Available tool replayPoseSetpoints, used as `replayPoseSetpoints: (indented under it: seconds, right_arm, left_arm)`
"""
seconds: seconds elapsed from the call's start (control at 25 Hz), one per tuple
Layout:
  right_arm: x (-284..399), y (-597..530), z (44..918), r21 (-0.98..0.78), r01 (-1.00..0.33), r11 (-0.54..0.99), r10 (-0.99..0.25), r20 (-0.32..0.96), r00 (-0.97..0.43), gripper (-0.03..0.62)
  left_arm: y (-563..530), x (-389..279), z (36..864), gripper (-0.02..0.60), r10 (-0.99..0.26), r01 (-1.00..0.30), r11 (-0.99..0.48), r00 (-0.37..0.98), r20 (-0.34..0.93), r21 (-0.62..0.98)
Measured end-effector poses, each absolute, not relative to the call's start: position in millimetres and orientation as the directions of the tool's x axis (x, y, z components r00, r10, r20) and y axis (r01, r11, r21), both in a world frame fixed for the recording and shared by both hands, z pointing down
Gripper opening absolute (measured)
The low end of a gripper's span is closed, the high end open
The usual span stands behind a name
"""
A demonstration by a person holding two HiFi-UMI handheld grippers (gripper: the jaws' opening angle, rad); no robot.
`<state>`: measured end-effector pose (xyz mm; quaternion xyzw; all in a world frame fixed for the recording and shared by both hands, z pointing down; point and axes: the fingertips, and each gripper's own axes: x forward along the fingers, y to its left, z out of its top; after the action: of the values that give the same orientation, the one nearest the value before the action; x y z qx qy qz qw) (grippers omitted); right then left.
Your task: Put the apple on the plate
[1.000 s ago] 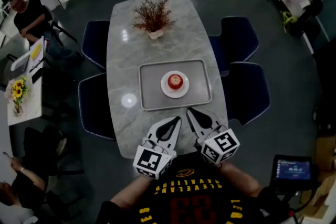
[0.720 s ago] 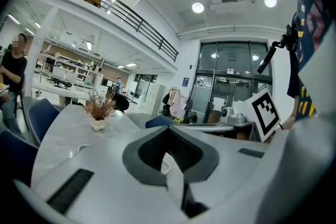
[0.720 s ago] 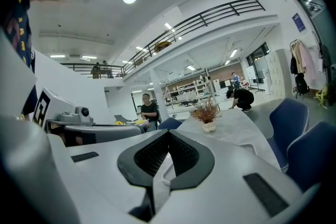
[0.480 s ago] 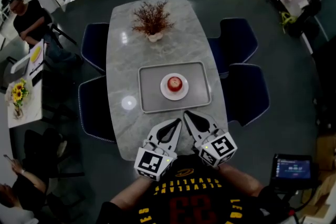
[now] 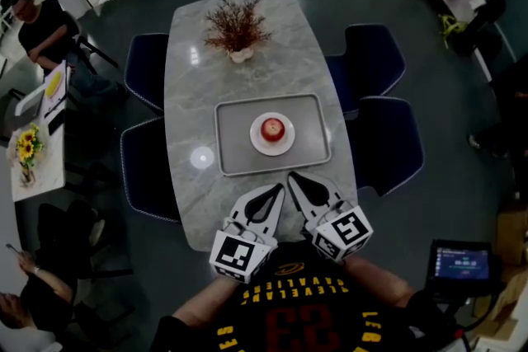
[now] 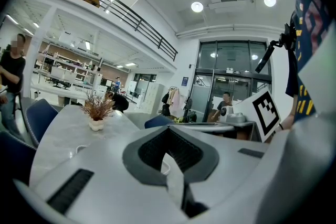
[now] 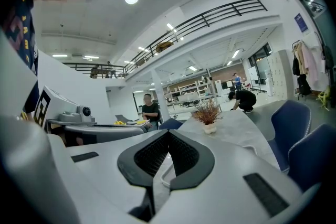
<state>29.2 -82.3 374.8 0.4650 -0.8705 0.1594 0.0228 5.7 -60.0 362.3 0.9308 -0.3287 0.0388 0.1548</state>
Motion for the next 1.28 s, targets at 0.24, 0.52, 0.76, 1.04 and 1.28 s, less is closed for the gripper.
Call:
replayPoseSetpoints:
  seconds: [0.24, 0.52, 0.76, 1.04, 1.28]
  right_arm:
    - [27.3, -81.8, 374.5, -0.257, -0.815, 0.520, -0.799, 0.190, -0.570, 0.006]
    - [28.7, -79.9, 375.3, -0.256, -0.813, 0.523, -0.798, 0.189, -0.573, 0.006]
    - [29.7, -80.0, 377.2, -0.259, -0.816, 0.517, -0.800, 0.195, -0.568, 0.006]
    - [30.8, -79.1, 377.8, -0.262, -0.815, 0.516, -0.799, 0.194, -0.569, 0.006]
    - [31.9, -91.5, 381.1, -0.264, -0.816, 0.515, -0.800, 0.194, -0.568, 0.006]
  left_arm:
    - [-62.7, 2.5, 362.1, 0.002, -0.613, -0.631, -0.732, 0.774, 0.157, 0.256]
    - [-59.9, 4.7, 365.1, 0.002, -0.605, -0.631, -0.730, 0.775, 0.184, 0.261]
    - [-60.1, 4.4, 366.5, 0.002, -0.602, -0.634, -0.727, 0.774, 0.199, 0.265]
    - [-62.9, 2.8, 366.2, 0.002, -0.621, -0.647, -0.722, 0.763, 0.181, 0.245]
    - [-78.6, 0.9, 368.9, 0.002, -0.630, -0.658, -0.706, 0.753, 0.191, 0.261]
